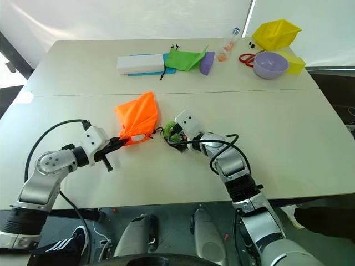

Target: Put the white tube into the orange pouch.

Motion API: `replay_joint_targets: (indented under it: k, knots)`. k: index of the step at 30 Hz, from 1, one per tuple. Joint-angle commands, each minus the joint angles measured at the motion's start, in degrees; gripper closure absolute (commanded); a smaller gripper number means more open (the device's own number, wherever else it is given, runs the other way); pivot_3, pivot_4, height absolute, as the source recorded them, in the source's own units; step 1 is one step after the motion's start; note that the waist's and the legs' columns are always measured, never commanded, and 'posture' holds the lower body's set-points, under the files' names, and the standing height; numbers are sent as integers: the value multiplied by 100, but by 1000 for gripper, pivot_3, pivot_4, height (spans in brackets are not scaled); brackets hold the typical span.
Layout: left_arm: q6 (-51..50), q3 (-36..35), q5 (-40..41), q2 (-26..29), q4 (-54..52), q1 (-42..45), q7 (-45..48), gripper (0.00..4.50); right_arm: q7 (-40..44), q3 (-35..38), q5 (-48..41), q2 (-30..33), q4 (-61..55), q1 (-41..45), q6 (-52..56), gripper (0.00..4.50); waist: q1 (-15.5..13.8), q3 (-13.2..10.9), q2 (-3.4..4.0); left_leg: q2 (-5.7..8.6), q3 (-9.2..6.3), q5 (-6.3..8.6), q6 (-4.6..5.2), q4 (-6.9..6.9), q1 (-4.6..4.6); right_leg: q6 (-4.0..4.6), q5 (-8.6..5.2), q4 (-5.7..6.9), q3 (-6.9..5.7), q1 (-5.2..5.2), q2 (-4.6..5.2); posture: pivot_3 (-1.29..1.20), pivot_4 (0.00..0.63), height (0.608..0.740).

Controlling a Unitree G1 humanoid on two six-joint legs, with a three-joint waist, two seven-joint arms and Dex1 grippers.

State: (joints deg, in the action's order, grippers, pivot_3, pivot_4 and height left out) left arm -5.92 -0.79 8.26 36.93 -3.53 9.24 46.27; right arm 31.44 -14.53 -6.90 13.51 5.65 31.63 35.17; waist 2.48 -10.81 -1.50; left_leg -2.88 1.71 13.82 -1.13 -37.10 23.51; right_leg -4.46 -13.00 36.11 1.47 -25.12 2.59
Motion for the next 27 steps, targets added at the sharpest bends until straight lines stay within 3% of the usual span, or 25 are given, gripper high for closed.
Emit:
replay_joint_targets:
  k: [1, 4, 19, 20, 22, 26, 27]
  knots:
    - [-23, -48, 82, 30, -197, 67, 31, 4500, 86, 298, -203, 48, -289, -22, 52, 2986, -3, 0, 0, 0, 0, 0, 0, 1, 0, 0, 0, 0, 0, 0, 0, 0, 150, 740]
    - [-8, -40, 73, 21, -132, 108, 36, 4500, 132, 532, -429, 85, -537, -130, 232, 4470, -10, 0, 0, 0, 2, 0, 0, 1, 1, -1, 0, -1, 0, 0, 2, 0, 150, 740]
    - [-75, -241, 388, 48, -12, -146, 272, 4500, 413, 1223, -1513, 486, -2182, -763, 984, 4470, -4, 0, 0, -3, -1, 0, 0, 2, 0, -1, -1, 1, 1, -1, -3, 0, 150, 740]
    - [-83, -248, 439, 59, 15, -157, 340, 3947, 433, 1285, -1584, 540, -2222, -782, 1019, 4500, -6, 0, 0, -2, 0, 0, 0, 1, 0, -1, -1, -1, 1, 0, -1, 0, 150, 740]
    - [-62, -264, 525, 73, 97, -129, 446, 3254, 477, 1308, -1646, 650, -2269, -818, 1020, 4500, -24, 0, 0, 0, 2, 0, 0, 0, 0, -1, -1, -3, 1, 1, 5, 0, 150, 740]
    - [21, -261, 641, 147, 217, -84, 701, 1190, 500, 1304, -1724, 751, -2286, -828, 1018, 4500, -19, 0, 0, 1, 2, 0, 0, -1, 1, 1, -1, -6, 1, 2, 7, 0, 150, 740]
    - [140, -273, 659, 162, 251, -86, 788, 1190, 511, 1294, -1748, 764, -2291, -820, 1026, 4500, -8, 0, 0, 1, 2, 0, 0, -1, 0, 1, -1, -5, 1, 2, 6, 0, 150, 740]
